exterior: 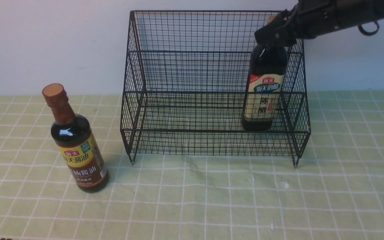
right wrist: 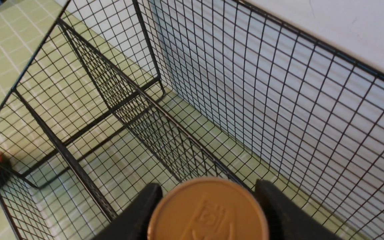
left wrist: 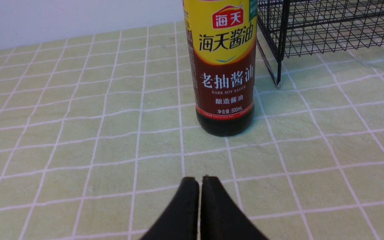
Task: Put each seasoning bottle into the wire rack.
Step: Use the right arm to put the condiment bottle back on the shelf, then use the left arm to grab the condiment bottle closest to it
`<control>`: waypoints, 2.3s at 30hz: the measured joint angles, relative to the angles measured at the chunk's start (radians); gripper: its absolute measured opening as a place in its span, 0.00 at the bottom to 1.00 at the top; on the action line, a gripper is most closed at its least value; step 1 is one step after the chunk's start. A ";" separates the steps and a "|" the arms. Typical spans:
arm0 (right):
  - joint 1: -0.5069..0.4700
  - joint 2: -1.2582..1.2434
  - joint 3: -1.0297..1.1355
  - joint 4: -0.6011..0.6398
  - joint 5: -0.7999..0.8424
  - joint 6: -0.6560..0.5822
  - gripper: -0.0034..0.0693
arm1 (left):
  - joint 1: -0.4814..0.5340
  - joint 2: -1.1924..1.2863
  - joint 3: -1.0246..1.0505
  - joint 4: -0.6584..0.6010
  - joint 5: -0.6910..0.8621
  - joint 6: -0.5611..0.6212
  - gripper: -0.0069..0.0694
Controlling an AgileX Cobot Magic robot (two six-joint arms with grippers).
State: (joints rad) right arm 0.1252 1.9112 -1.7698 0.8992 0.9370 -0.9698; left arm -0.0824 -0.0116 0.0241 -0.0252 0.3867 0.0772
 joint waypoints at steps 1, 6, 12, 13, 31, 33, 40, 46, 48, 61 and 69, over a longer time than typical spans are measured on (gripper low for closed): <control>0.000 0.000 0.000 0.000 0.000 0.003 0.53 | 0.000 0.000 0.000 0.000 0.000 0.000 0.08; 0.000 -0.045 -0.010 -0.071 0.002 0.131 0.64 | 0.000 0.000 0.000 0.000 0.000 0.000 0.08; 0.000 -0.186 -0.010 -0.257 0.018 0.320 0.65 | 0.000 0.000 0.000 0.000 0.000 0.000 0.08; 0.000 -0.210 -0.010 -0.281 0.032 0.360 0.64 | 0.000 0.000 0.000 0.000 0.000 0.000 0.08; 0.000 -1.094 0.291 -0.761 0.037 0.886 0.03 | 0.000 0.000 0.000 0.000 0.000 0.000 0.08; 0.000 -1.241 0.445 -0.767 -0.059 0.907 0.03 | 0.000 0.000 0.000 0.000 0.000 0.000 0.08; 0.000 -1.616 0.907 -0.781 -0.337 0.931 0.03 | 0.000 0.000 0.000 0.000 0.000 0.000 0.08; 0.000 -1.784 1.154 -0.780 -0.539 0.934 0.03 | 0.000 0.000 0.000 0.000 0.000 0.000 0.08; 0.000 -1.817 1.207 -0.768 -0.578 0.935 0.03 | 0.000 0.000 0.000 0.000 0.000 0.000 0.08; 0.000 -1.828 1.382 -0.925 -0.573 0.911 0.03 | 0.000 0.000 0.000 0.000 0.000 0.000 0.08; -0.086 -1.863 1.626 -0.968 -0.572 0.933 0.03 | 0.000 0.000 0.000 0.000 0.000 0.000 0.08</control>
State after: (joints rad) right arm 0.0396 0.0485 -0.1441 -0.0687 0.3655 -0.0368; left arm -0.0824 -0.0116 0.0241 -0.0252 0.3867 0.0772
